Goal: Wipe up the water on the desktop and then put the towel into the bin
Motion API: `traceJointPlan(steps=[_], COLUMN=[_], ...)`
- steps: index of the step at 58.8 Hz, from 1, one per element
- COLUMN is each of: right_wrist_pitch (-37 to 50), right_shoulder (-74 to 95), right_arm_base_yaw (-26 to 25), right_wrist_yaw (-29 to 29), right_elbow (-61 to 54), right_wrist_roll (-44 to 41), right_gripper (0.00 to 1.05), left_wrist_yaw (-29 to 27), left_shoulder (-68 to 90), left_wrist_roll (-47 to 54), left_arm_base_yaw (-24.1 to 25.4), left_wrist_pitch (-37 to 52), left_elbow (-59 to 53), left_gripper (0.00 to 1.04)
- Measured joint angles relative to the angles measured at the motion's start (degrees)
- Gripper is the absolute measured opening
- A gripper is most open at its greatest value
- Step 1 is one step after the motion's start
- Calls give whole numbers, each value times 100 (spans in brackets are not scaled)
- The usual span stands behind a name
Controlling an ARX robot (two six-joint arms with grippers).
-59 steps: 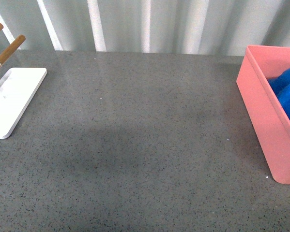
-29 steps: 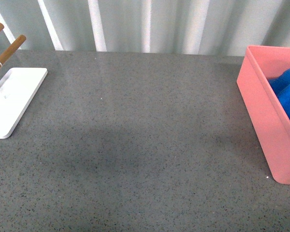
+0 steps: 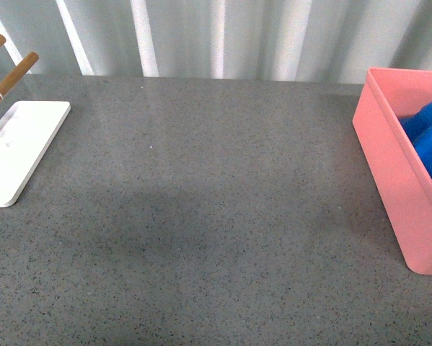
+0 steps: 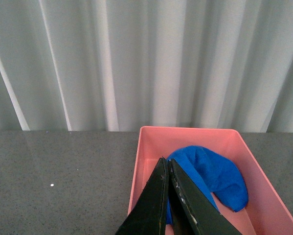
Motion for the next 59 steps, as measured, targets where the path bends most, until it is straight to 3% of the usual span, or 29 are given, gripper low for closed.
traceJointPlan(steps=[43, 50, 59], right_wrist_pitch=[-1469, -2435, -2474], right_shoulder=[-1493, -2284, -2461], right_arm_base_yaw=[0, 0, 0], right_wrist_yaw=[0, 2, 9], right_elbow=[-2, -2, 0], right_wrist_roll=[0, 4, 4], right_gripper=[3, 3, 3], left_wrist_yaw=[-2, 0, 0], left_shoulder=[0, 0, -7], left_wrist_roll=[0, 0, 0], left_arm_base_yaw=[0, 0, 0], left_wrist_pitch=[0, 0, 0], left_elbow=[0, 0, 0], left_gripper=[98, 98, 98])
